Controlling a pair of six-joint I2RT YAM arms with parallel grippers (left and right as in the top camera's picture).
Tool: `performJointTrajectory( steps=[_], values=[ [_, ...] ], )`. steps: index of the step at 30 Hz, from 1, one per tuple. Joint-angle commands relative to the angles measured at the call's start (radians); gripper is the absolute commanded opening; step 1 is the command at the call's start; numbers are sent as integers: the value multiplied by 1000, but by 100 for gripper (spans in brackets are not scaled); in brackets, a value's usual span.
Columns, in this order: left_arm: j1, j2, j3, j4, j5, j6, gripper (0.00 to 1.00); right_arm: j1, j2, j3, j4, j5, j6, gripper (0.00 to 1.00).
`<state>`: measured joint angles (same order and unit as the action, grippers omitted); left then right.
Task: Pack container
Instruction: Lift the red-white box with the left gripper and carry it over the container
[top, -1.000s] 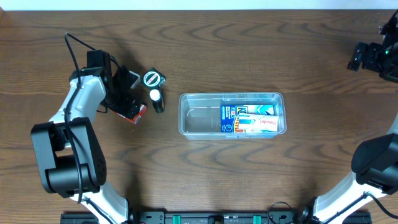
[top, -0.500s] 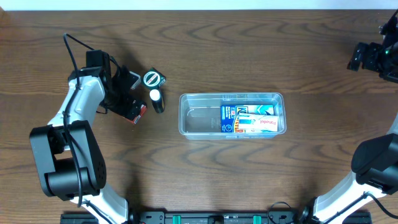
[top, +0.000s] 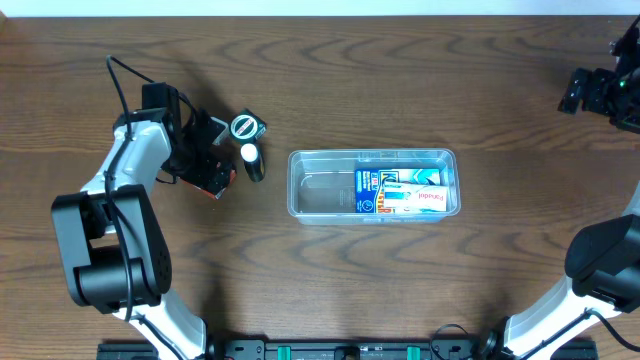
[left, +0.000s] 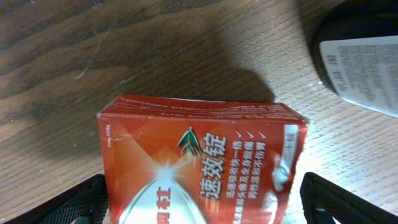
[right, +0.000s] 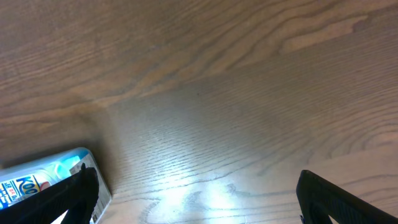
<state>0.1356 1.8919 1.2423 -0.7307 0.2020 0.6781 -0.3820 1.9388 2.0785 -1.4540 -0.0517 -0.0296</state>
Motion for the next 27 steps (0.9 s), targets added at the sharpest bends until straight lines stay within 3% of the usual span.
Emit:
performJointTrajectory(
  steps=[1, 14, 23, 27],
  values=[
    [5, 24, 18, 6, -24, 10, 98, -5, -24, 16, -1, 2, 14, 99],
    [5, 95, 18, 22, -23, 10, 99, -5, -24, 16, -1, 2, 14, 99],
    [5, 94, 18, 26, -23, -3, 79, -5, -24, 16, -1, 2, 14, 99],
    [5, 88, 19, 27, -24, -43, 79, -5, -24, 16, -1, 2, 14, 99]
  ],
)
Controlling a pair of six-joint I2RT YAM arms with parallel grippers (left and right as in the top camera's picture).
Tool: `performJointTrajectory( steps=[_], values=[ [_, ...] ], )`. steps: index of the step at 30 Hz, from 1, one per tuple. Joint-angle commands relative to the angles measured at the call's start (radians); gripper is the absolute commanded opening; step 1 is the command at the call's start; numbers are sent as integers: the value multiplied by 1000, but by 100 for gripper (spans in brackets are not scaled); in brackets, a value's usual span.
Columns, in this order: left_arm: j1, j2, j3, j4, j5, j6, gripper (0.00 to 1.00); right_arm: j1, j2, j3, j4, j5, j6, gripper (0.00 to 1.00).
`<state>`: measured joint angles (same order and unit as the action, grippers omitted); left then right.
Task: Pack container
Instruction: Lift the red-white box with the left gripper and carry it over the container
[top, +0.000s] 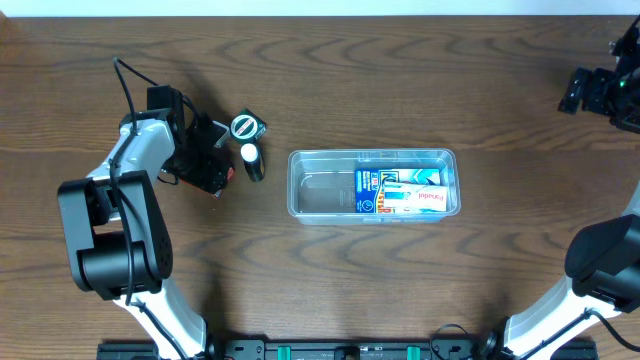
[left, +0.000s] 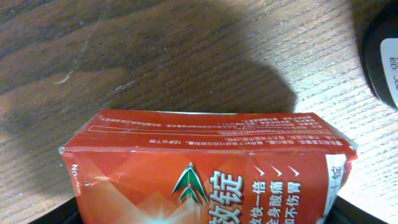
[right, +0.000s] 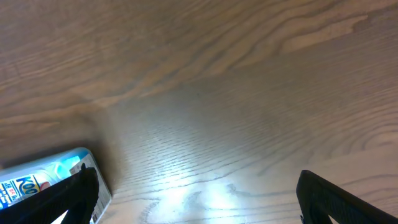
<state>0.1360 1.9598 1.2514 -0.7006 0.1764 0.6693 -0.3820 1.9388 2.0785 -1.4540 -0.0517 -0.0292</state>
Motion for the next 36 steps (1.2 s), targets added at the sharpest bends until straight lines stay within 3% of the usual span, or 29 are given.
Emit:
performJointTrajectory(
  steps=[1, 5, 16, 19, 24, 29, 36],
  values=[
    [5, 15, 10, 0, 2, -45, 79, -5, -24, 16, -1, 2, 14, 99],
    [5, -10, 19, 0, 2, -78, 79, -5, -24, 16, -1, 2, 14, 99],
    [5, -224, 109, -1, -5, -319, 79, -5, -24, 16, -1, 2, 14, 99],
    [3, -307, 120, -1, -5, -414, 79, -5, -24, 16, -1, 2, 14, 99],
    [-11, -451, 121, 0, 45, -668, 79, -5, -24, 16, -1, 2, 14, 99],
    [-98, -523, 121, 3, 199, -708, 79, -5, -24, 16, -1, 2, 14, 99],
    [-315, -512, 121, 9, 196, -752, 79, -5, -24, 16, -1, 2, 14, 99]
  ],
)
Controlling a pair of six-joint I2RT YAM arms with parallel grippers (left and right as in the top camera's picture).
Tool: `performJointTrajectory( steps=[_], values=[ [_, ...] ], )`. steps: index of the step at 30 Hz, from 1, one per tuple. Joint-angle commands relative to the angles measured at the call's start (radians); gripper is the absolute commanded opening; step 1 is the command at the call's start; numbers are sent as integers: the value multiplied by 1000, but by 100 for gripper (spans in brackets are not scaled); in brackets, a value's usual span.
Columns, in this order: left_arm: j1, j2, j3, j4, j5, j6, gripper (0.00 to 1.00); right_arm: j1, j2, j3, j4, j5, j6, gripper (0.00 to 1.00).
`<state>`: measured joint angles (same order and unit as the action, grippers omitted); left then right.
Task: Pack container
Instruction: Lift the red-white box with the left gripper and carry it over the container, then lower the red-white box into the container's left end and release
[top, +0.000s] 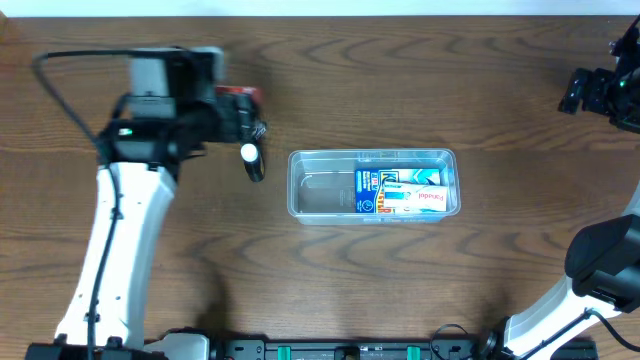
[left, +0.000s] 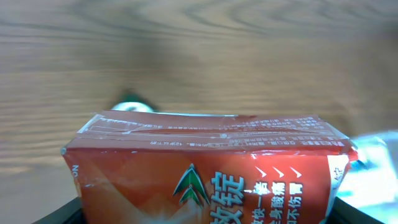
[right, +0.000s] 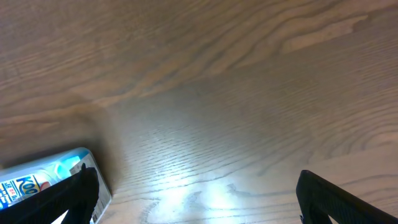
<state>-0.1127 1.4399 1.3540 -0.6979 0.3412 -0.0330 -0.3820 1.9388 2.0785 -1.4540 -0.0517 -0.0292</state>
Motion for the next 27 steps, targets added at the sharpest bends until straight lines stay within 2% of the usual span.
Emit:
performJointTrajectory(
  steps=[1, 13, 27],
  values=[
    [-101, 15, 18, 11, 28, -61, 79, -5, -24, 16, -1, 2, 14, 99],
    [-362, 149, 18, 23, -121, -185, 79, -5, -24, 16, -1, 2, 14, 98],
    [-529, 299, 15, -24, -298, -340, 79, -5, -24, 16, -1, 2, 14, 99]
  ],
)
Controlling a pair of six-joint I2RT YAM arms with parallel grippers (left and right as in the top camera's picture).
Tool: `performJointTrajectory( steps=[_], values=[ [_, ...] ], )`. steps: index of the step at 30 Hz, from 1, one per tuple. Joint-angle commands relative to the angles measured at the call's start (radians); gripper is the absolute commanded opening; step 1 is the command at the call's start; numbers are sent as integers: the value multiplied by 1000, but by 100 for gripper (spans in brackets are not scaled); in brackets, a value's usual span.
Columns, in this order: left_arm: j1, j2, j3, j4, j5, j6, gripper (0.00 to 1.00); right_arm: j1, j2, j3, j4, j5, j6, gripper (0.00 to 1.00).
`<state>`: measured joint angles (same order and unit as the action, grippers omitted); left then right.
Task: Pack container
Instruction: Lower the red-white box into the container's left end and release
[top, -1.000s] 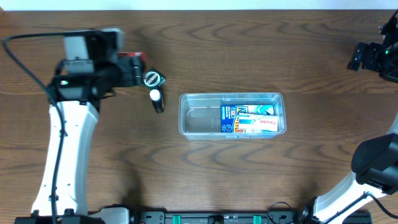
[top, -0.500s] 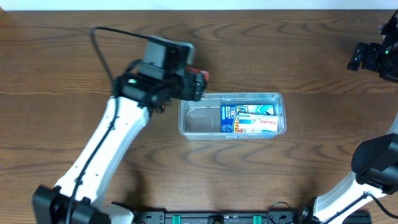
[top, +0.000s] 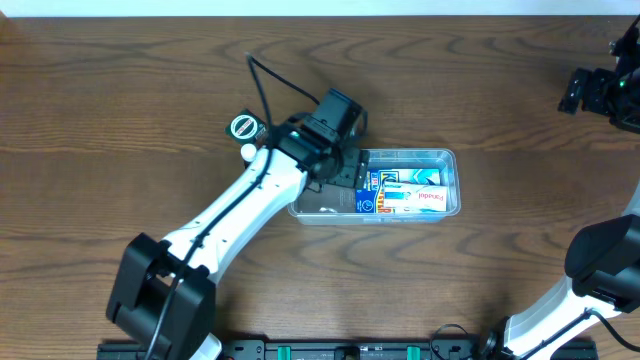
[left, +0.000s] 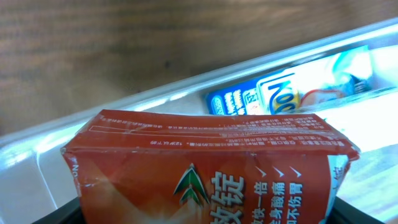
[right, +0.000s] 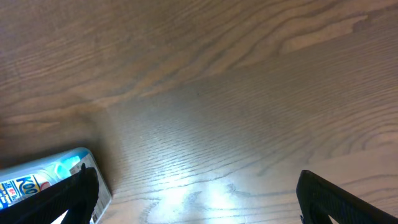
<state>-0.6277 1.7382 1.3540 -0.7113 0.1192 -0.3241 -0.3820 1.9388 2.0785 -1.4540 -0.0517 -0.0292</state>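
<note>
A clear plastic container (top: 310, 197) lies at the table's middle. Blue and white boxes (top: 405, 192) fill its right half, and they show again in the left wrist view as the blue and white boxes (left: 298, 93). My left gripper (top: 345, 165) hangs over the container's middle, shut on a red box (left: 205, 168) with Chinese print. In the overhead view the gripper hides that box. The container's rim (left: 155, 93) runs just beyond the box. My right gripper (top: 600, 95) is at the far right back, open, with nothing between its fingers (right: 336, 196).
A round black lid with a green-and-white face (top: 243, 127) lies left of the container at the back. Below it a white-capped dark bottle (top: 246, 152) is partly hidden by my left arm. A blue-white package (right: 37, 177) shows at the right wrist view's lower left.
My left gripper, with the red box in it, was above the table near the round lid. It is now to the right, over the container. The right arm has not moved.
The red box lay on the table at the left with my left gripper's fingers either side of it. Then the gripper was lower, tight around the box. Then it held the box up near the round lid, and now over the container.
</note>
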Motion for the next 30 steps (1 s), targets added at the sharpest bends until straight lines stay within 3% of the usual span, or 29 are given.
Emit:
performJointTrajectory(
  steps=[1, 8, 30],
  values=[
    [-21, 2, 11, -14, -91, -56, 79, -5, -24, 16, -1, 2, 14, 99],
    [-46, 18, -15, -11, -184, -109, 79, -5, -24, 16, -1, 2, 14, 99],
    [-45, 138, -16, -6, -185, -187, 80, -5, -24, 16, -1, 2, 14, 99]
  ],
)
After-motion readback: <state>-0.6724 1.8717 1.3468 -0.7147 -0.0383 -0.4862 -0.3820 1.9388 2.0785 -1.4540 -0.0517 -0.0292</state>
